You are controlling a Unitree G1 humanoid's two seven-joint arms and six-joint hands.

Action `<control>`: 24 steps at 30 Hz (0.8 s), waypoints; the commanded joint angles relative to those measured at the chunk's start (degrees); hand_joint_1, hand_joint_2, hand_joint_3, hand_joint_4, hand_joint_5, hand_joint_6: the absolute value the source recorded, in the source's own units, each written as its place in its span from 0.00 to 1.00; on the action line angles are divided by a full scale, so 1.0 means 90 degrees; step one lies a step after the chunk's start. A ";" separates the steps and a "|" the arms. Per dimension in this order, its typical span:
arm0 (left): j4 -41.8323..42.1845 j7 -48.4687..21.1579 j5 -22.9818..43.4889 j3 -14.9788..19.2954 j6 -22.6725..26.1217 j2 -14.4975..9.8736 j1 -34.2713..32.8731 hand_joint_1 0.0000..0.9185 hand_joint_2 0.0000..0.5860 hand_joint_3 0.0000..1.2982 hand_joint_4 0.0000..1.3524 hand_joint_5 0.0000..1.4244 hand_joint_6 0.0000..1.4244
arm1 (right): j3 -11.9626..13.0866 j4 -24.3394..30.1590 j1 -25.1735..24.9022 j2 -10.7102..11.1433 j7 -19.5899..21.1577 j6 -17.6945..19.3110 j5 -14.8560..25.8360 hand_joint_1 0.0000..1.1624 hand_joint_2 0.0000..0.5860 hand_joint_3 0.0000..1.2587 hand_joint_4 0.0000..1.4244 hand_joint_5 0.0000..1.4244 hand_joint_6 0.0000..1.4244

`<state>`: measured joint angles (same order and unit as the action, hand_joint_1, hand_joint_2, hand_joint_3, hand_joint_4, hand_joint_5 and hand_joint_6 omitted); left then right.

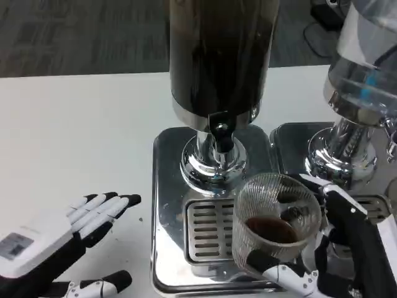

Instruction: Grasp the cup under the faucet to collect the drink, then remove the cup.

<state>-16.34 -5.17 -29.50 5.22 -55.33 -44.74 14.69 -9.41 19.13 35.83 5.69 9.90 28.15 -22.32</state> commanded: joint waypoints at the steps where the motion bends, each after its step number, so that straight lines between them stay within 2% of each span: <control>1: 0.0204 -0.0027 0.0104 0.0031 0.0009 -0.0118 0.0166 0.00 0.40 0.00 0.00 0.00 0.00 | 0.0059 0.0270 0.0039 -0.0005 -0.0027 0.0126 0.0109 0.76 0.28 0.45 0.45 0.63 0.90; 5: 0.0333 -0.0098 0.0188 0.0013 -0.0067 -0.0169 0.0241 0.00 0.44 0.00 0.00 0.00 0.00 | 0.0067 0.0315 0.0052 0.0011 -0.0112 0.0100 0.0170 0.76 0.28 0.46 0.45 0.64 0.90; 13: 0.0508 -0.0141 0.0342 0.0150 -0.0048 -0.0259 0.0595 0.00 0.46 0.00 0.00 0.00 0.00 | 0.0142 0.0310 0.0027 0.0011 -0.0198 0.0092 0.0207 0.74 0.29 0.46 0.45 0.64 0.90; 24: 0.0630 -0.0056 0.0407 0.0175 0.0119 -0.0119 0.0786 0.00 0.48 0.00 0.00 0.00 0.00 | 0.0232 0.0309 0.0065 0.0001 -0.0201 0.0157 0.0227 0.74 0.29 0.46 0.45 0.64 0.90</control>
<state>-11.31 -5.70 -26.23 6.16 -55.01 -46.16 20.96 -7.65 20.45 36.38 5.99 7.76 28.13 -21.84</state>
